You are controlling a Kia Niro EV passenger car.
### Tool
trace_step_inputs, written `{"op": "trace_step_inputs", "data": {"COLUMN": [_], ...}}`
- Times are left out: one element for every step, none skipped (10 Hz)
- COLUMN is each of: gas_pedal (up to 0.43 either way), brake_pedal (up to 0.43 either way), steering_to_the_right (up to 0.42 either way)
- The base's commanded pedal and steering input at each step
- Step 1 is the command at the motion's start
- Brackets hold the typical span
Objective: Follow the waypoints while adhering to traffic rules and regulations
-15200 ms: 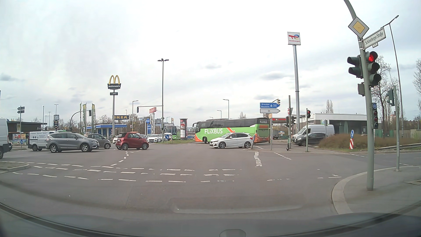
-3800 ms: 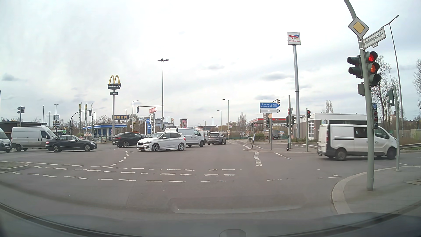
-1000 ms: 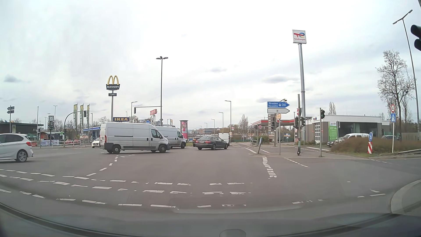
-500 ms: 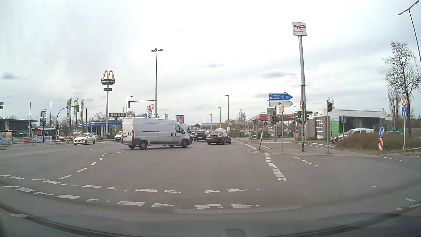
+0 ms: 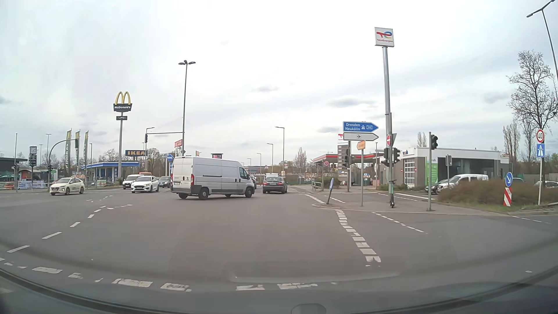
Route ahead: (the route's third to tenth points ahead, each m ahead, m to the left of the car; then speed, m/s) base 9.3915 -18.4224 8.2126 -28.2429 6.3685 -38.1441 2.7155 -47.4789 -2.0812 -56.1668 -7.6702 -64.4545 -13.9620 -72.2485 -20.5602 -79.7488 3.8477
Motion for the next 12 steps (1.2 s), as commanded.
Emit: {"op": "trace_step_inputs", "data": {"gas_pedal": [0.020,0.028,0.059,0.118,0.130,0.130,0.130,0.130,0.130,0.150,0.157,0.177], "brake_pedal": [0.000,0.000,0.000,0.000,0.000,0.000,0.000,0.000,0.000,0.000,0.000,0.000], "steering_to_the_right": [0.303,0.344,0.371,0.399,0.423,0.439,0.447,0.437,0.452,0.486,0.522,0.551]}}
